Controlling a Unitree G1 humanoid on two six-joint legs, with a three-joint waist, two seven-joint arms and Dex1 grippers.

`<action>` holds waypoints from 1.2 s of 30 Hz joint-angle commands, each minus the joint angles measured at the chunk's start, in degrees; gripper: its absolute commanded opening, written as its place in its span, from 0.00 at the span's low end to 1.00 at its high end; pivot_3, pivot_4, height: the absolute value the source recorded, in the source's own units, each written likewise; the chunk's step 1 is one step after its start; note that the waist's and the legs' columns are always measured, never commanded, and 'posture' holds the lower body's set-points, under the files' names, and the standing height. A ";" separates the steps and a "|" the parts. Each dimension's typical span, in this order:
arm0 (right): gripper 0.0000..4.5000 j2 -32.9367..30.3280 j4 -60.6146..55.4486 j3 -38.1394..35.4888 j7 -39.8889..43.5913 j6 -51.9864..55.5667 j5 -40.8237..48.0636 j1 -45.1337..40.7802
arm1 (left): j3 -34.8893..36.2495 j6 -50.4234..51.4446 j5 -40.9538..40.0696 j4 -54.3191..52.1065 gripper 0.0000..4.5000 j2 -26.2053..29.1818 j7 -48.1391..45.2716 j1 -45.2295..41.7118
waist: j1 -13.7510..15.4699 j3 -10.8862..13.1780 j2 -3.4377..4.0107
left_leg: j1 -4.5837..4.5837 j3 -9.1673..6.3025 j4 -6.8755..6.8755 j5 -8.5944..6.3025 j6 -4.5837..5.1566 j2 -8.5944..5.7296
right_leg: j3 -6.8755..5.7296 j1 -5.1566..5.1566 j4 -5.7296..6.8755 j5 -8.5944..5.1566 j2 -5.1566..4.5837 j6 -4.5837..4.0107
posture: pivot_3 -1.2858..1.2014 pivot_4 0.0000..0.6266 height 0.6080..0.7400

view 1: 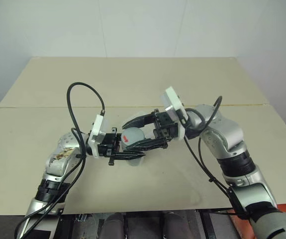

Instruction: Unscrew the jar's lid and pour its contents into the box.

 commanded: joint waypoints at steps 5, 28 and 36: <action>0.82 0.16 1.64 -0.65 2.94 -1.77 -0.97 0.09 | 4.62 -0.52 -3.19 -1.19 0.43 2.03 0.29 -0.32 | 0.00 0.00 0.00 | 0.00 0.01 0.00 0.00 -0.01 0.00 | 0.00 0.00 0.04 0.00 0.00 0.00 | 0.52 0.24 1.00; 0.99 4.15 -17.41 -3.81 -23.25 5.23 -1.28 8.30 | 4.17 -1.70 -0.89 2.89 0.43 0.96 2.93 -0.80 | -0.02 0.00 0.00 | 0.00 0.02 -0.01 0.03 -0.06 0.01 | 0.00 -0.03 0.05 0.00 0.00 0.00 | 0.52 0.24 1.00; 0.99 8.14 -15.92 0.02 -31.63 7.01 -6.68 6.45 | 4.04 -1.31 -0.43 2.66 0.43 0.97 2.91 -0.90 | -0.03 0.00 0.00 | 0.00 0.02 0.00 0.04 -0.07 0.00 | 0.01 -0.03 0.05 0.00 0.00 0.00 | 0.52 0.24 1.00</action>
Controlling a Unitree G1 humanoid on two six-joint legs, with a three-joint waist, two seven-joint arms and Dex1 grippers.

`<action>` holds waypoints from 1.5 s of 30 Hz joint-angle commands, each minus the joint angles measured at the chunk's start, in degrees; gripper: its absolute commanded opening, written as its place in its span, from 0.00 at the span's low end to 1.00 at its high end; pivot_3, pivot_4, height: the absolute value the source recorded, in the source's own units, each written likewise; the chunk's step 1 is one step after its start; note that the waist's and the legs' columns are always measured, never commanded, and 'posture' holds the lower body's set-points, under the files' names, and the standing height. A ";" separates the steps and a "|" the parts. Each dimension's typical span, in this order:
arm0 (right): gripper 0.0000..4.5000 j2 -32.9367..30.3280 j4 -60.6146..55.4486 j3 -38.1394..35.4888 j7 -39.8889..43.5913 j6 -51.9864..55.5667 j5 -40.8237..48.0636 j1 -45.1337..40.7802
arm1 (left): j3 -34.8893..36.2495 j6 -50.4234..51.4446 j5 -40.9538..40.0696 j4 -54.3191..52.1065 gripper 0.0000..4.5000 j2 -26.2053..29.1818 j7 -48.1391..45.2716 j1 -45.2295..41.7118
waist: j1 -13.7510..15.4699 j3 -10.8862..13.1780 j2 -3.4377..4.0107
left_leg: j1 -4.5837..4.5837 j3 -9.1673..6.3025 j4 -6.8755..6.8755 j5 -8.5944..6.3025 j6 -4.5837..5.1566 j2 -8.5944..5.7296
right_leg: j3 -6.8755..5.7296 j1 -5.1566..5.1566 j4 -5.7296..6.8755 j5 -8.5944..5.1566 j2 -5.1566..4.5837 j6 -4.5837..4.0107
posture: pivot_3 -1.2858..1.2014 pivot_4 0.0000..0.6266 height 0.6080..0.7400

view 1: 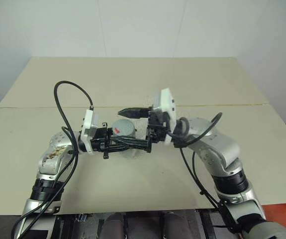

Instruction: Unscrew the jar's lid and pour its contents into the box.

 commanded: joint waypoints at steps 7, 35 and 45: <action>0.99 2.51 2.19 1.57 -5.57 0.87 -5.43 -2.84 | 0.35 -0.42 -0.42 -1.44 0.43 0.58 -0.01 -0.73 | -0.02 0.00 0.00 | -0.01 0.01 -0.01 0.07 -0.13 0.00 | 0.00 0.00 0.01 0.00 0.00 0.00 | 0.52 0.24 1.00; 0.99 -7.31 -3.49 -7.06 -5.85 2.30 -0.03 2.11 | 1.04 -0.47 -0.75 -0.72 0.43 2.28 -0.68 -0.63 | 0.01 0.00 0.00 | -0.02 -0.01 0.00 0.00 0.01 0.01 | 0.00 0.00 -0.03 0.00 0.00 0.00 | 0.52 0.24 1.00; 0.99 -9.46 -3.90 -8.36 -5.72 2.49 0.65 3.41 | 1.16 0.23 -1.04 -1.78 0.43 2.50 -0.30 -0.35 | 0.03 0.00 0.00 | -0.02 0.00 0.00 -0.01 0.02 0.00 | 0.00 0.01 -0.03 0.00 0.00 0.00 | 0.52 0.24 1.00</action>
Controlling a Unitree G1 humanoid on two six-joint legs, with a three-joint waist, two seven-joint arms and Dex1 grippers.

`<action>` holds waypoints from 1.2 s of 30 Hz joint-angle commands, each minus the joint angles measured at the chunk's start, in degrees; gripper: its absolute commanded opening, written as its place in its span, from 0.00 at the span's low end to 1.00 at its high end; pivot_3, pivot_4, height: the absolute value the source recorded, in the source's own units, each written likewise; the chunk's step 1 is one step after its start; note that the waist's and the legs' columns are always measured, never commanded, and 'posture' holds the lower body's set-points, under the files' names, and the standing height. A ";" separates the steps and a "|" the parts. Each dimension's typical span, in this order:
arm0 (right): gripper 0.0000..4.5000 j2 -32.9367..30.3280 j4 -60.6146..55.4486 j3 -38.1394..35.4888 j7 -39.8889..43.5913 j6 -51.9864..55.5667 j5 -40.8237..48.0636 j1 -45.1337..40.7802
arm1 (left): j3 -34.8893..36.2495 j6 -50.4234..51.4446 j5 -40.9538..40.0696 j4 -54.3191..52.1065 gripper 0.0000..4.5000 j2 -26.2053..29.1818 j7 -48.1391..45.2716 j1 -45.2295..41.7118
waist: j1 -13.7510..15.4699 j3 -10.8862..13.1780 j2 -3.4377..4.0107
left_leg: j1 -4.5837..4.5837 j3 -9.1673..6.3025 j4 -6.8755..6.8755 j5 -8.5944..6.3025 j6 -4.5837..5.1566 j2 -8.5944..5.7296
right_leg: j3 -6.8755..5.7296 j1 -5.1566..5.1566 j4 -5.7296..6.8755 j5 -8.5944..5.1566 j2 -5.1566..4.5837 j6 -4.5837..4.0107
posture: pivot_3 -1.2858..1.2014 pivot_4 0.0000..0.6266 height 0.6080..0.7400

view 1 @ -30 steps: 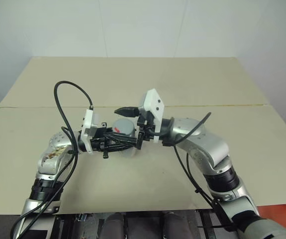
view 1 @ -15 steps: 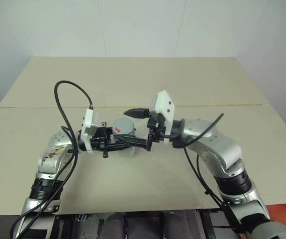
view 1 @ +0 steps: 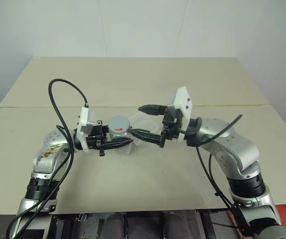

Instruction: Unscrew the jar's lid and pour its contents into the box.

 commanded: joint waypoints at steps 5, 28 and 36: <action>0.99 -0.85 -1.95 -2.61 0.27 0.03 1.47 0.11 | 0.23 0.19 -1.00 -2.41 0.43 0.31 -0.46 -0.13 | -0.06 0.00 0.00 | 0.00 0.01 0.00 0.00 0.00 0.00 | 0.01 -0.02 -0.01 0.00 0.00 0.00 | 0.52 0.24 1.00; 0.99 7.86 0.31 7.41 -1.14 -1.68 -4.46 -5.12 | -0.36 -0.77 -0.31 -1.03 0.43 -0.32 -0.22 -0.80 | -0.01 0.00 0.00 | -0.11 -0.01 0.03 0.10 -0.17 0.00 | -0.01 -0.07 0.04 0.01 0.02 0.01 | 0.52 0.24 1.00; 0.99 9.32 1.03 7.41 -1.43 -1.08 -5.47 -5.54 | -0.20 -0.89 -0.30 -0.73 0.43 -0.11 -0.53 -0.66 | -0.04 0.00 0.00 | -0.10 -0.03 0.03 0.09 -0.15 0.01 | -0.01 -0.07 0.05 0.01 0.03 0.01 | 0.52 0.24 1.00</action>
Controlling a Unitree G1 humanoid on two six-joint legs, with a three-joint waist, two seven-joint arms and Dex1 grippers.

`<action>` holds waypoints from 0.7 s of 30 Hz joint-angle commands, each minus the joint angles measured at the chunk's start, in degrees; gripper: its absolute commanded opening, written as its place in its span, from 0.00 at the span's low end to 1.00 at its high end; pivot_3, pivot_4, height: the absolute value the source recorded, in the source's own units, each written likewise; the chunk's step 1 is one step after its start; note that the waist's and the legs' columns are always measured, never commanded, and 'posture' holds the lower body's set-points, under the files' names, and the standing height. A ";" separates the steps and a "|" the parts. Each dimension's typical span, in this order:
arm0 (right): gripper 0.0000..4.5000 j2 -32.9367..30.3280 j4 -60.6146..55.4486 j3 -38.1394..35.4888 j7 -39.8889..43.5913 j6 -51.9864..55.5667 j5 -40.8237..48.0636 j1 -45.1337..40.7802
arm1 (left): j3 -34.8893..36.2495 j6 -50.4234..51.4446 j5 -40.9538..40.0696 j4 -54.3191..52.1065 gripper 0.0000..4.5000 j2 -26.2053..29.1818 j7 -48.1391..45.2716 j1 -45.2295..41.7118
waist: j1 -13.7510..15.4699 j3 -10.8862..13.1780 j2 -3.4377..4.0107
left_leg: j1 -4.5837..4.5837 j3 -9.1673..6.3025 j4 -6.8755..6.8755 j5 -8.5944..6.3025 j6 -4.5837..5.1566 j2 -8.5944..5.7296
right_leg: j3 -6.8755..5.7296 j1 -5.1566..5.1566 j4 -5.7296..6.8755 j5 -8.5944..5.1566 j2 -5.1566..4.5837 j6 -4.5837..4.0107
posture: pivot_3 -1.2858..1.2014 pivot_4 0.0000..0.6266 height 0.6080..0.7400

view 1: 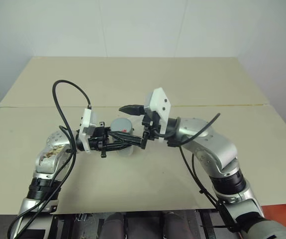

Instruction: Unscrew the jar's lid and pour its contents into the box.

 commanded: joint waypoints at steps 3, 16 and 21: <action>0.99 0.29 -0.05 -0.81 -0.77 -0.15 -0.95 -1.18 | 0.69 -0.87 -0.62 -1.08 0.43 0.37 -0.69 -0.50 | 0.01 0.00 0.00 | 0.00 0.00 0.00 0.01 -0.01 0.00 | 0.00 0.00 0.00 0.00 0.00 0.00 | 0.52 0.24 1.00; 0.99 -3.77 -1.55 -4.16 -0.87 0.96 0.14 1.31 | 1.08 -1.01 -0.62 -0.80 0.43 0.64 -0.92 -0.45 | 0.00 0.00 0.00 | 0.00 0.00 0.00 0.00 -0.01 0.00 | 0.00 0.01 -0.01 0.00 0.00 0.00 | 0.52 0.24 1.00; 0.99 -5.59 -2.39 -5.52 -1.07 1.06 1.23 2.31 | 1.13 -1.10 -0.55 -0.46 0.43 0.71 -1.17 -0.72 | 0.00 0.00 0.00 | 0.00 0.00 0.00 -0.02 0.03 0.00 | 0.00 0.00 -0.01 0.00 0.00 0.00 | 0.52 0.24 1.00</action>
